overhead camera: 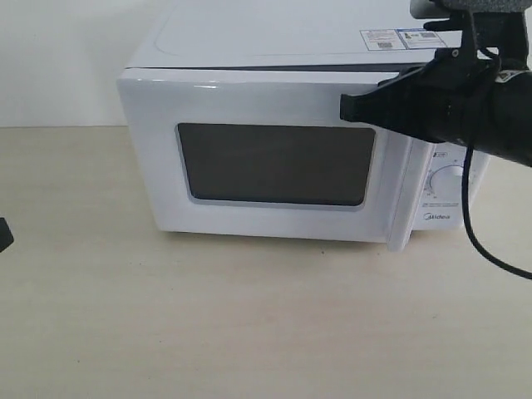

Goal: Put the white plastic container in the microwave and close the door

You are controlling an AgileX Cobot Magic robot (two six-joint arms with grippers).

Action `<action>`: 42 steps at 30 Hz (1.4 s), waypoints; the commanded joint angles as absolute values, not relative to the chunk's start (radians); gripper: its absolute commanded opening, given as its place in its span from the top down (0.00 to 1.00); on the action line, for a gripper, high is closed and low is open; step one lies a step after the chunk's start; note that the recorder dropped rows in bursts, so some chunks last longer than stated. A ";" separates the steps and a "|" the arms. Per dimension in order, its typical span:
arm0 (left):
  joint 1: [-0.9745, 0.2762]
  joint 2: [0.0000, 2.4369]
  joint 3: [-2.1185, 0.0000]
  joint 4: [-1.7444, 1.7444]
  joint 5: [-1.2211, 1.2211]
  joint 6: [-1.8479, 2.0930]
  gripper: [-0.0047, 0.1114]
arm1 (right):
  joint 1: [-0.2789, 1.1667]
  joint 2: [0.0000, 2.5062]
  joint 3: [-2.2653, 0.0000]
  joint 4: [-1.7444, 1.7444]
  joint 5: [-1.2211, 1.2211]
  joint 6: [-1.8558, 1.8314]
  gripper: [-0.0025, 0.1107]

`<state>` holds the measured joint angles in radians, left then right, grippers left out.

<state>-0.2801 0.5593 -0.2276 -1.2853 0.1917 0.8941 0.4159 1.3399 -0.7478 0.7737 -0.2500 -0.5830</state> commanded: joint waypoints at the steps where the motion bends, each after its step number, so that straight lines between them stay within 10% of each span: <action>1: -0.288 0.553 -0.224 -1.282 0.179 0.889 0.92 | 0.408 1.341 -0.756 0.775 -0.271 -0.603 0.98; 29: -0.288 0.553 -0.224 -1.282 0.179 0.889 0.92 | 0.359 1.435 -0.829 0.774 -0.235 -0.640 0.98; 42: -0.288 0.553 -0.224 -1.282 0.179 0.889 0.92 | 0.361 0.934 -0.649 0.760 -0.041 -0.644 0.98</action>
